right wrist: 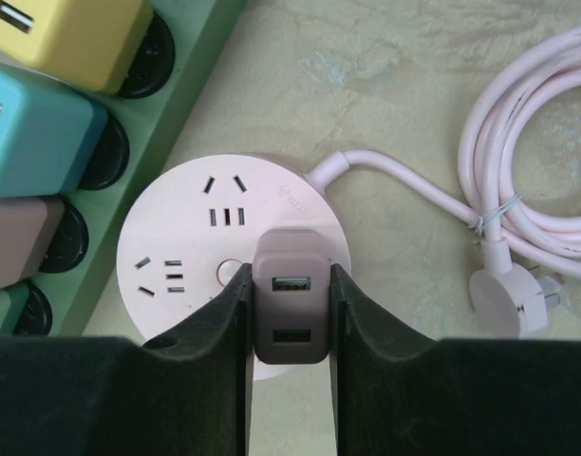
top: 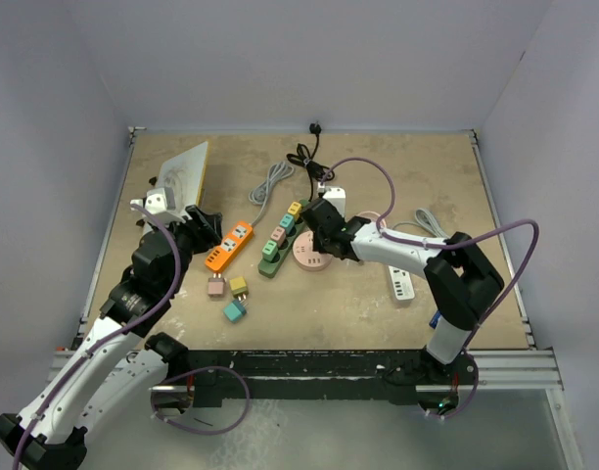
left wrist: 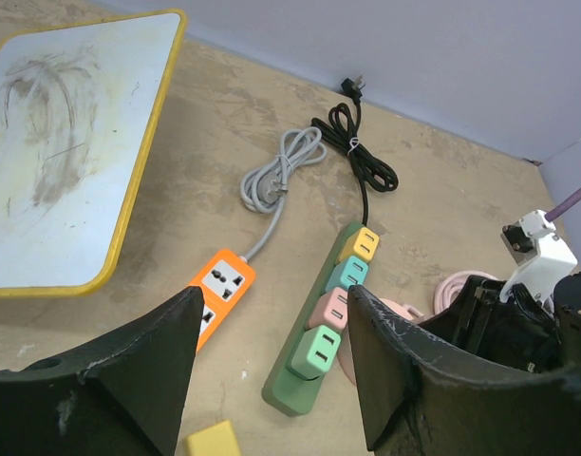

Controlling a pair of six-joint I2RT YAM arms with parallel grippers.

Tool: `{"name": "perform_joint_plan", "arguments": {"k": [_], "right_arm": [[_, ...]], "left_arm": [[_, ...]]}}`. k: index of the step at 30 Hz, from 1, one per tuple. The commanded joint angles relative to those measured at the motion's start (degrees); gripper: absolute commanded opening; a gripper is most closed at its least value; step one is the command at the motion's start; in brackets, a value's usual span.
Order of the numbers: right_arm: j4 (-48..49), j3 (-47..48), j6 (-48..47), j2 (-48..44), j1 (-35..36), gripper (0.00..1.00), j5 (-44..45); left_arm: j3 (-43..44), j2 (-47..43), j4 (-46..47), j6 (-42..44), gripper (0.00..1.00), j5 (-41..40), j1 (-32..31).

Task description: Insert the plug

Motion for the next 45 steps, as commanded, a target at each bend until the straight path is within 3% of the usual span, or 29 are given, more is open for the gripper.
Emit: {"name": "perform_joint_plan", "arguments": {"k": [1, 3, 6, 17, 24, 31, 38, 45], "right_arm": [[-9.62, 1.66, -1.73, -3.14, -1.03, 0.37, -1.77], [-9.89, 4.67, -3.83, -5.14, -1.91, 0.5, -3.75], [-11.29, 8.58, -6.14, -6.06, -3.11, 0.59, -5.98], [-15.17, 11.65, -9.92, -2.39, -4.48, 0.6, -12.22], [-14.99, 11.8, -11.78, -0.1, -5.27, 0.44, -15.17], [-15.3, 11.03, -12.27, 0.69, -5.77, 0.35, -16.33], [-12.77, 7.15, -13.95, 2.66, -5.86, 0.0, -20.74], [-6.8, -1.48, -11.66, 5.7, -4.24, 0.0, -17.03]], "left_arm": [[0.28, 0.16, 1.95, -1.02, 0.59, 0.23, 0.04], [0.36, 0.13, 1.95, -0.99, 0.59, 0.25, 0.05], [0.37, 0.04, 1.83, -0.98, 0.59, 0.16, 0.05], [0.36, -0.36, 1.34, -0.85, 0.59, -0.07, 0.05], [0.29, -0.24, 1.43, -0.98, 0.59, 0.11, 0.06], [0.28, -0.18, 1.36, -1.08, 0.59, 0.1, 0.03], [0.29, -0.27, 1.26, -1.22, 0.59, 0.19, 0.05], [-0.04, -1.02, 1.07, -1.52, 0.59, -0.51, 0.05]]}}
